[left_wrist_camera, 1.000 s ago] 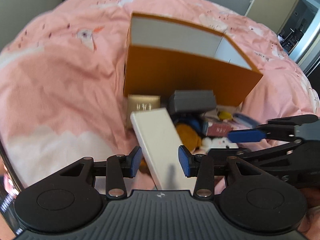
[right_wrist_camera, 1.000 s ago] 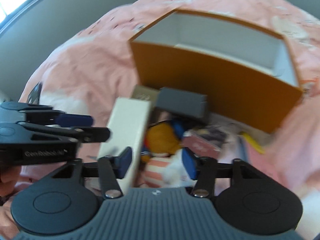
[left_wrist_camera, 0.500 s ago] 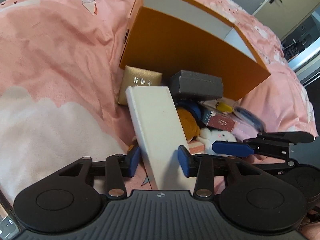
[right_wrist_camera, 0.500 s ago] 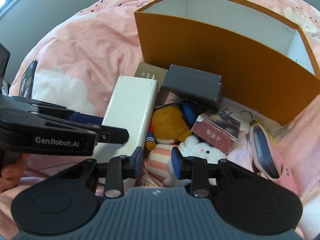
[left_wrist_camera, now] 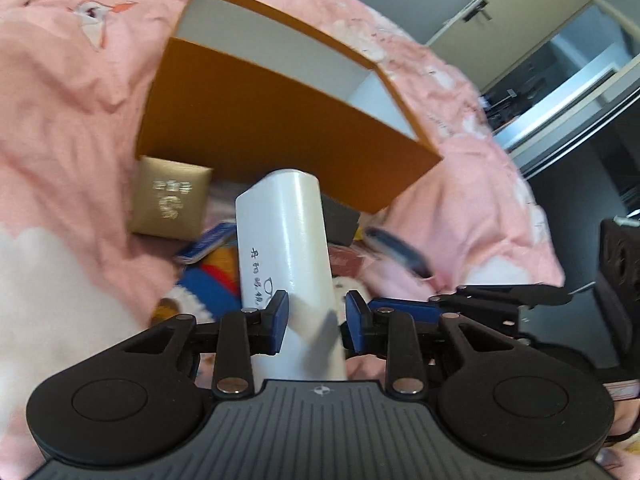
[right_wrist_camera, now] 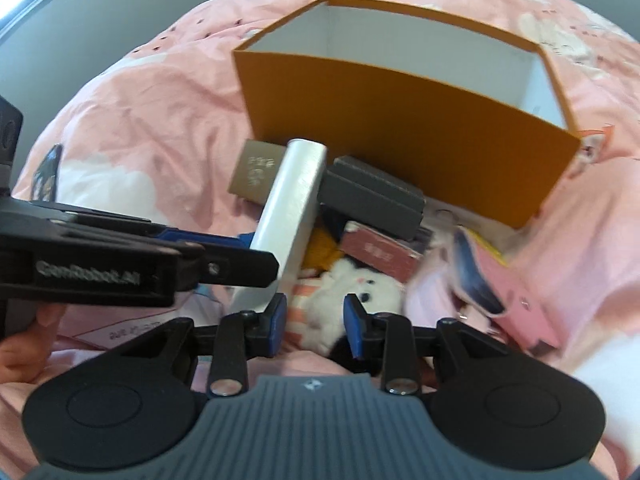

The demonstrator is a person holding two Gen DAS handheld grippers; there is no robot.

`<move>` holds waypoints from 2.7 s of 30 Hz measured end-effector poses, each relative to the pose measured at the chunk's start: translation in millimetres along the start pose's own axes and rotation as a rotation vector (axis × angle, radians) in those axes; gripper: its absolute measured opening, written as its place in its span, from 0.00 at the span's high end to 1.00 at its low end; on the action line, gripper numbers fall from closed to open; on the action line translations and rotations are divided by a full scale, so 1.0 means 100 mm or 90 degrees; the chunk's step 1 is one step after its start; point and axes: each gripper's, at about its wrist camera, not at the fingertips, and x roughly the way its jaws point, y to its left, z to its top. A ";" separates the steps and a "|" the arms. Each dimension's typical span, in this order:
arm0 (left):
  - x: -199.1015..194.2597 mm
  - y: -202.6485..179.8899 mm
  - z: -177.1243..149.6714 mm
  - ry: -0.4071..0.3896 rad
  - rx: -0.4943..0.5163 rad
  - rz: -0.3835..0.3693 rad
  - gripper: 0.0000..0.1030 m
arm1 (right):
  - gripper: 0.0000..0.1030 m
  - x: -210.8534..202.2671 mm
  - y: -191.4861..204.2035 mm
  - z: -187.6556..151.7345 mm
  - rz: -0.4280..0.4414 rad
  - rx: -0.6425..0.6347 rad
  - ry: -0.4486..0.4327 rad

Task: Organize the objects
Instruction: 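Close the left gripper on the white glasses case and lift it, then grasp the small gold box with the right gripper while the left holds the glasses case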

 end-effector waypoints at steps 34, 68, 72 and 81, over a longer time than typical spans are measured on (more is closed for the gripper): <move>0.43 -0.13 0.01 0.039 0.137 0.122 0.32 | 0.76 0.07 -0.47 -0.01 0.010 0.122 -0.001; 0.22 0.04 0.37 0.117 0.175 0.267 0.28 | 0.61 0.67 -0.01 0.74 0.108 -0.011 0.037; 0.38 0.05 0.47 0.149 0.171 0.267 0.27 | 0.61 0.68 -0.09 0.78 0.112 0.007 0.029; 0.54 0.13 0.46 0.169 0.127 0.269 0.36 | 0.62 0.77 -0.24 0.79 0.151 0.039 0.031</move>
